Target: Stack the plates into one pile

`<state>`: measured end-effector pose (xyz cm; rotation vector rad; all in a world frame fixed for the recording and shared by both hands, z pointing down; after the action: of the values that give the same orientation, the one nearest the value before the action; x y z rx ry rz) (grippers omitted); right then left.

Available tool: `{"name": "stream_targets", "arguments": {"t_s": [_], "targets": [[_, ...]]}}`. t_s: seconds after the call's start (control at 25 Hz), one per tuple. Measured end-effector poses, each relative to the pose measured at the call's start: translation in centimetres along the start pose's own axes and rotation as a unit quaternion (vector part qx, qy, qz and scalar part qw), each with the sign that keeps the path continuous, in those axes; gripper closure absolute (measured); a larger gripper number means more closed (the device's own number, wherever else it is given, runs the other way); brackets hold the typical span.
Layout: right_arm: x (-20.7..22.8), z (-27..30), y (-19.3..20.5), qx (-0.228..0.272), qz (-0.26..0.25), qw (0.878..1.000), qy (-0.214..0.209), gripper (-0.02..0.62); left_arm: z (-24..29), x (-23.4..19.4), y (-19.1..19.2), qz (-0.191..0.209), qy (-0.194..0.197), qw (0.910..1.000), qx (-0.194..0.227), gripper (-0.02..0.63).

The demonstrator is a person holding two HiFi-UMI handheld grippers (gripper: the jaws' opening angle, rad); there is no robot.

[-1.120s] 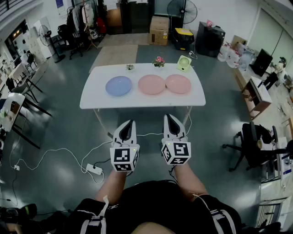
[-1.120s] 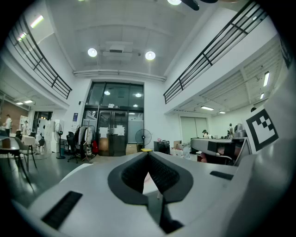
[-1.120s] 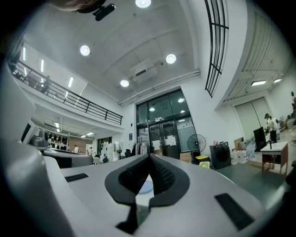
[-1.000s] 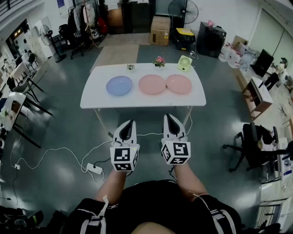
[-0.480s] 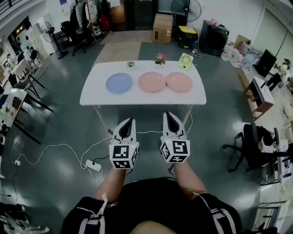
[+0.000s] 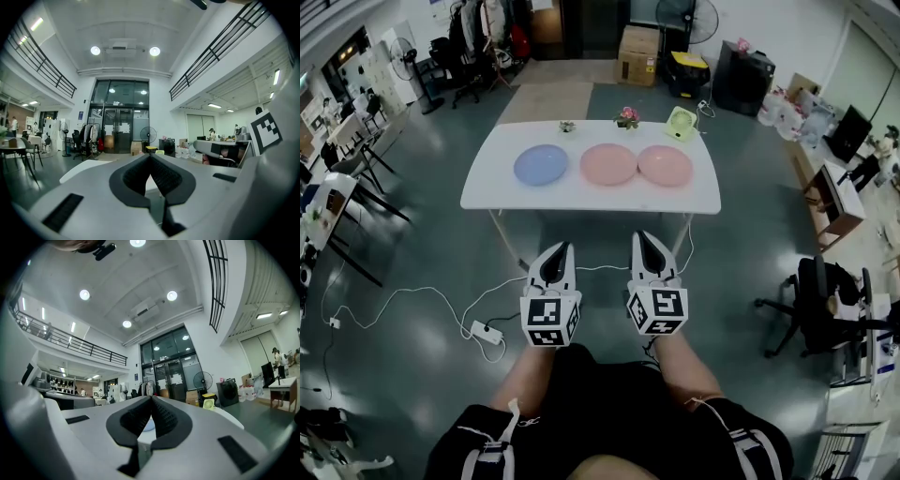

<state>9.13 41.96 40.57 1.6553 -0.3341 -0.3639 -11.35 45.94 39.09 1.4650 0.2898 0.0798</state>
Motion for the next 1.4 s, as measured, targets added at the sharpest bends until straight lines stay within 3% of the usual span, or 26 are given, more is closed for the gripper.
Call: {"name": "stream_targets", "arguments": {"t_s": [0.36,0.64,0.84,1.2,1.4], "targets": [[2.9,2.6,1.1,0.003,0.01,1.0,0.009,0.58,4.2,0.9,0.9,0.003,0.013,0.9998,-0.012,0.592],[4.2,9.4,2.4,0.001,0.005,1.0,0.019,0.58,11.3,-2.4,0.7,0.0,0.036,0.9993,-0.012,0.592],[5.7,18.4,3.2,-0.002,0.0,1.0,0.031,0.58,19.5,-6.4,-0.7,0.001,0.056,0.9984,-0.01,0.592],[6.0,40.1,2.1,-0.006,-0.011,0.999,0.049,0.578,37.4,-19.2,-7.5,-0.008,0.082,0.9965,-0.013,0.592],[6.7,50.2,2.6,-0.01,-0.011,0.998,0.06,0.58,45.9,-25.0,-9.2,-0.012,0.092,0.9953,-0.025,0.592]]}}
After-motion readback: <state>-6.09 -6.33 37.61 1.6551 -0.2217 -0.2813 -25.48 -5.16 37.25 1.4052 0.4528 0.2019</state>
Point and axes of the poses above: the fingertips, and each gripper's own axes: z forward along the fingers, x to its right, y out of its underside, the point moved 10 cm from there along -z, backward along the fingers, and after that the axes turned 10 degrees about -z, right-handed, at the moved point
